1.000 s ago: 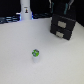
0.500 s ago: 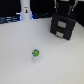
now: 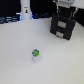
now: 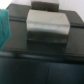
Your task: Open the kcup holder, insert the kcup into the holder, and close the kcup holder
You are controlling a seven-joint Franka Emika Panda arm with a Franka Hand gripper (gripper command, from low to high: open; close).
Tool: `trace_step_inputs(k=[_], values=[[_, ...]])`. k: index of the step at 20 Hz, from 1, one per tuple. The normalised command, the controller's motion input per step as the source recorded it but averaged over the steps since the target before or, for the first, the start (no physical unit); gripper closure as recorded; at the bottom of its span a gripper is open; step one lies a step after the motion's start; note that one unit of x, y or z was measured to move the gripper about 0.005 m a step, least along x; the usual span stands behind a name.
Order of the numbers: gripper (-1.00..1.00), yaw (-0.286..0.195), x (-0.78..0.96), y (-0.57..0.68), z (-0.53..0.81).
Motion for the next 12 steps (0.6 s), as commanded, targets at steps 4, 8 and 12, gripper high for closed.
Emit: trace_step_inputs(k=[4, 8, 12], values=[[-1.0, -0.095, -0.28, 0.2, -0.39], [-1.0, -0.035, -0.36, 0.06, -0.37], [-1.0, -0.011, -0.42, -0.01, -0.37]])
